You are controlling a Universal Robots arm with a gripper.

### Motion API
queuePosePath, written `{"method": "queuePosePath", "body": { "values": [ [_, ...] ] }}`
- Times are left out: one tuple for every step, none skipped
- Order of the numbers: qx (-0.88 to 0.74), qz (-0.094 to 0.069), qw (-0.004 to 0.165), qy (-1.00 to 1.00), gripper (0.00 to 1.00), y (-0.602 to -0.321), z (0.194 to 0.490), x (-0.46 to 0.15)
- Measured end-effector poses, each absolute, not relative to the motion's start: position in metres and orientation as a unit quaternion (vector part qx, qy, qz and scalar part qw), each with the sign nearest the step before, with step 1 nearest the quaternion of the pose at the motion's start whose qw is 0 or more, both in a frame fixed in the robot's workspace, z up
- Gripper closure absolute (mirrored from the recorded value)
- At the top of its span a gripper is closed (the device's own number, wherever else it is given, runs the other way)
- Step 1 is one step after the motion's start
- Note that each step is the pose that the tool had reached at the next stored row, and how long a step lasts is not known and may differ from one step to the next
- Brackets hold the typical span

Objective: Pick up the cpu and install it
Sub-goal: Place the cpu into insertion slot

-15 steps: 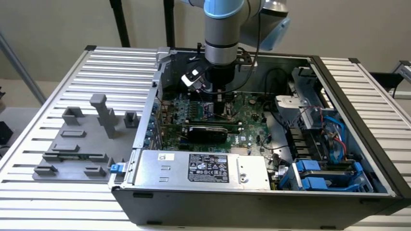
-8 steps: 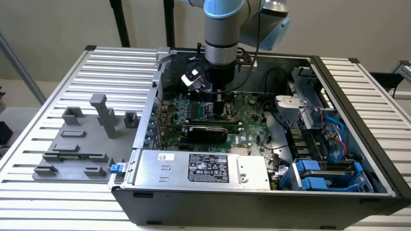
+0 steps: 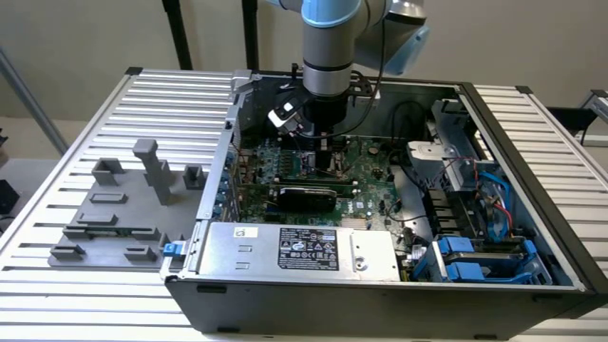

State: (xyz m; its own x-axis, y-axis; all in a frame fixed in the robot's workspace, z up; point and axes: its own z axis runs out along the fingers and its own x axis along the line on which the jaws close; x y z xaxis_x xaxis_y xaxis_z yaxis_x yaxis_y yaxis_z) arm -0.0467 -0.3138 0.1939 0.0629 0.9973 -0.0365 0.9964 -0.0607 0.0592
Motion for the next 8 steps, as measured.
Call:
{"method": "queuePosePath", "body": {
  "values": [
    [0.728,0.007,0.034,0.684,0.45,-0.3138,0.1939,-0.0467],
    [0.728,0.007,0.034,0.684,0.45,-0.3138,0.1939,-0.0467],
    [0.728,0.007,0.034,0.684,0.45,-0.3136,0.1935,-0.0465],
    [0.729,0.007,0.034,0.684,0.43,-0.3135,0.1934,-0.0465],
    [0.729,0.007,0.034,0.684,0.37,-0.3136,0.1934,-0.0465],
    [0.729,0.007,0.034,0.684,0.37,-0.3136,0.1937,-0.0466],
    [0.729,0.007,0.034,0.684,0.37,-0.3137,0.1938,-0.0466],
    [0.729,0.007,0.034,0.684,0.37,-0.3137,0.1938,-0.0467]
  ]
}}
